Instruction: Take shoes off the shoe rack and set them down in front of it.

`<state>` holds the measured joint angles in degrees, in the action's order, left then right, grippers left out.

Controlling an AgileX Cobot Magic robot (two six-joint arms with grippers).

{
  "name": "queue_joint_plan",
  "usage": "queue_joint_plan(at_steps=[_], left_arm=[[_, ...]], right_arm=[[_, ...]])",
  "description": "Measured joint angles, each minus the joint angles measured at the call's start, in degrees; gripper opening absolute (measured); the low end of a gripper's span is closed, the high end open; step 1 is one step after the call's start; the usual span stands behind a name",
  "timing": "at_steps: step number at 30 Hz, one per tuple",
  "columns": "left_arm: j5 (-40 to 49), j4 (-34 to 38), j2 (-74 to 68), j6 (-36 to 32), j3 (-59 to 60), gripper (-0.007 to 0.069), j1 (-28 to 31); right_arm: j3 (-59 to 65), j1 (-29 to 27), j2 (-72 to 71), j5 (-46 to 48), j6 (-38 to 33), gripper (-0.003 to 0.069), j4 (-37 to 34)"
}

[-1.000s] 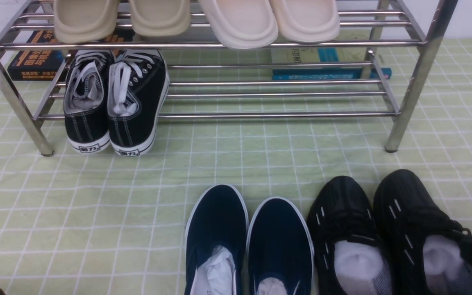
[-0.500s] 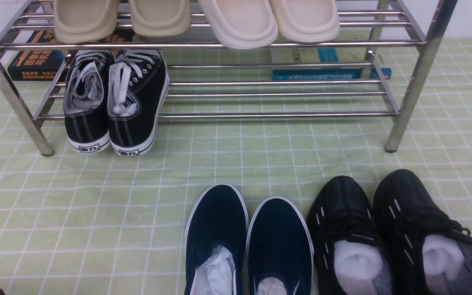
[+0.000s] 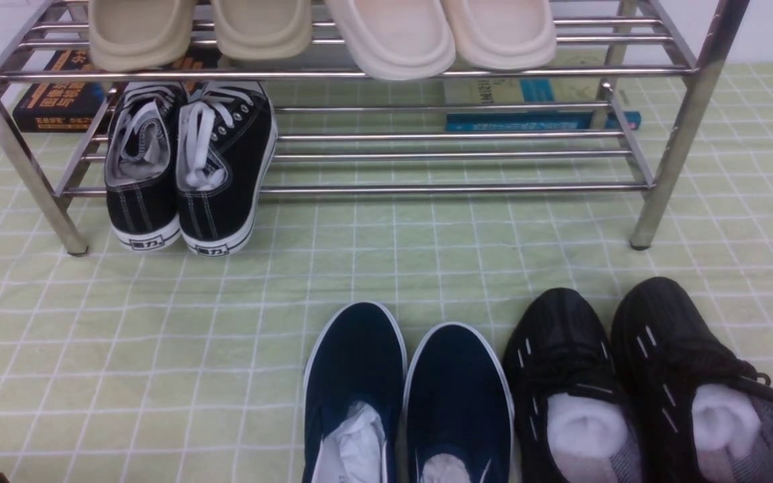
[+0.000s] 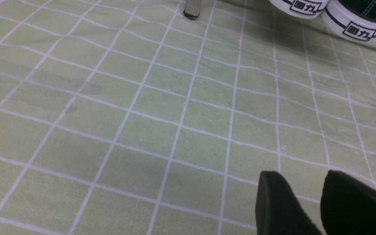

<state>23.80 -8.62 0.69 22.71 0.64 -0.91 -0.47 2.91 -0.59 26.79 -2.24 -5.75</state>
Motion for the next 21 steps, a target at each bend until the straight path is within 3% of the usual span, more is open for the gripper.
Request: queue_joint_plan(at_steps=[21], left_arm=[[0.0,0.0,0.0,0.0,0.0,0.0241,0.0]], right_arm=[[1.0,0.0,0.0,-3.4,0.0,0.0062,1.8]])
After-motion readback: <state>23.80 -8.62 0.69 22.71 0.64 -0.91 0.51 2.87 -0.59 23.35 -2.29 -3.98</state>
